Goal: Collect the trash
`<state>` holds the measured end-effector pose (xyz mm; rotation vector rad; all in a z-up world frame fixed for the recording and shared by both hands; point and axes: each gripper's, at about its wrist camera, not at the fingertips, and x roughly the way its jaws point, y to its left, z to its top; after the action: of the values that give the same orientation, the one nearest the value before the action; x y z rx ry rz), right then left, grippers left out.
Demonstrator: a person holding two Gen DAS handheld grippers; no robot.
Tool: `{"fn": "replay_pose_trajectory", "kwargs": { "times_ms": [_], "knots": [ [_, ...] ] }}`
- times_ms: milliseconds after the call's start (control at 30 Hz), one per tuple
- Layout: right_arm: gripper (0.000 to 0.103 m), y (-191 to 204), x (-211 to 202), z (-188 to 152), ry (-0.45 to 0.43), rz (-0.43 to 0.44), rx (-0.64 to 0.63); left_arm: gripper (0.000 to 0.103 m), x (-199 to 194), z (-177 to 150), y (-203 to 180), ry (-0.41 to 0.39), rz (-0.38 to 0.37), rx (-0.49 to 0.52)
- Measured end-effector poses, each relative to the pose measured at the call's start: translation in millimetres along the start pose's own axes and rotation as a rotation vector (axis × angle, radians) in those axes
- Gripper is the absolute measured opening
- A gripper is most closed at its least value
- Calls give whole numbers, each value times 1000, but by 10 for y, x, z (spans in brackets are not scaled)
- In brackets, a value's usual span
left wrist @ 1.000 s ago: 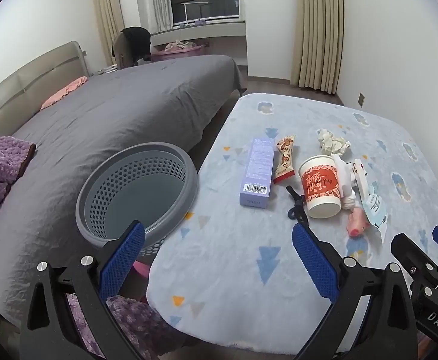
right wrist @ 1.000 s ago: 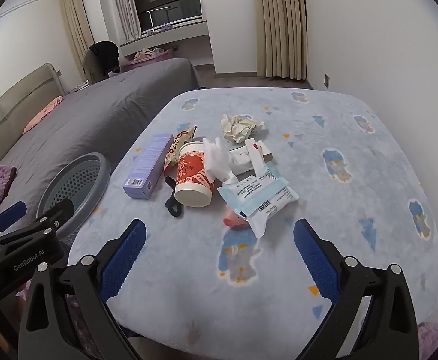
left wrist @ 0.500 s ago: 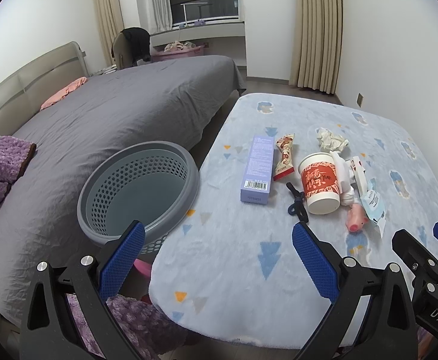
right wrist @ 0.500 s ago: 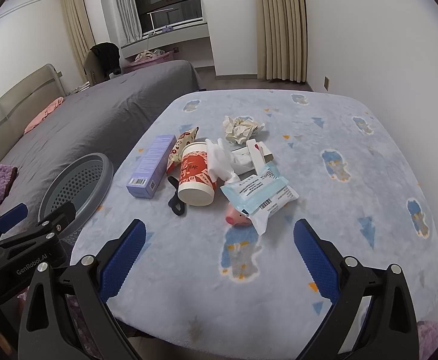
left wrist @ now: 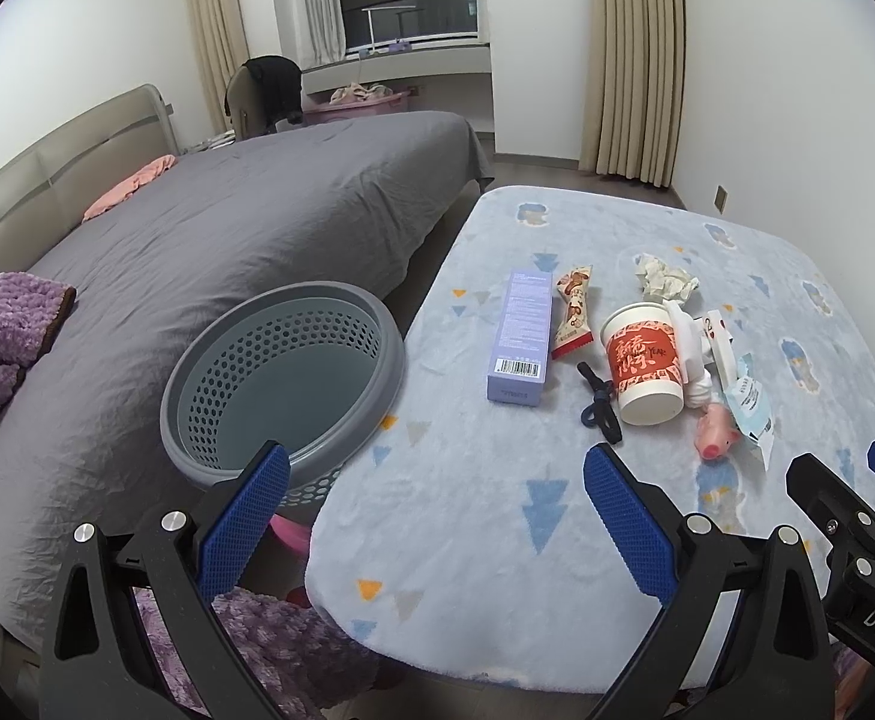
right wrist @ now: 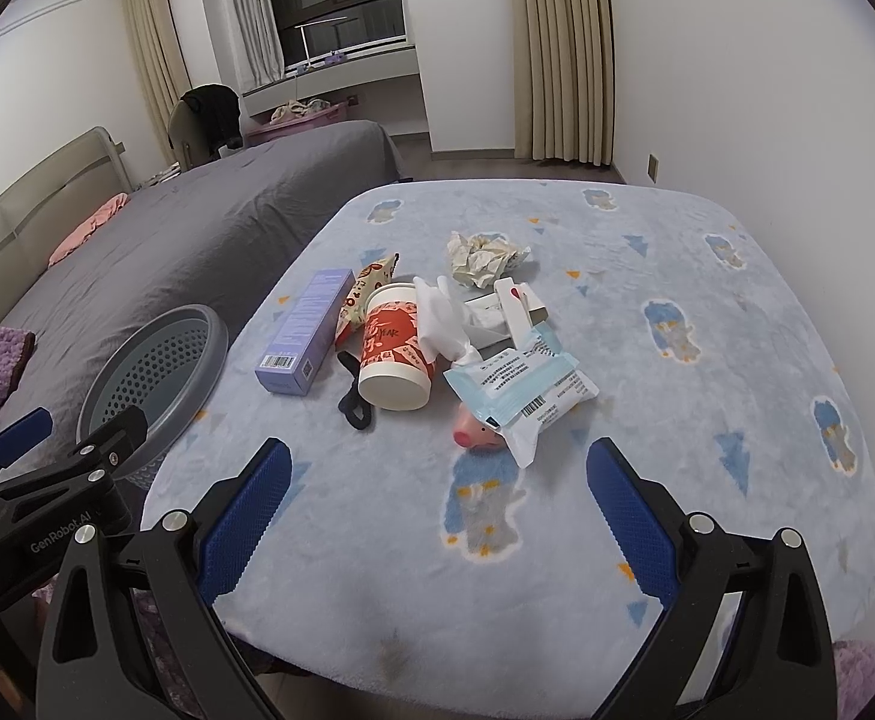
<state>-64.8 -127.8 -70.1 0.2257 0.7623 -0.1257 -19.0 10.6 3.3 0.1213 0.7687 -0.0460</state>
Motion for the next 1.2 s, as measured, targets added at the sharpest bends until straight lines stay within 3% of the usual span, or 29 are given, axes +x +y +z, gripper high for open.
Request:
{"fn": "replay_pose_trajectory", "kwargs": {
  "times_ms": [1200],
  "knots": [
    [94, -18, 53, 17, 2, -74, -27, 97, 76, -38, -13, -1, 30, 26]
  ]
}}
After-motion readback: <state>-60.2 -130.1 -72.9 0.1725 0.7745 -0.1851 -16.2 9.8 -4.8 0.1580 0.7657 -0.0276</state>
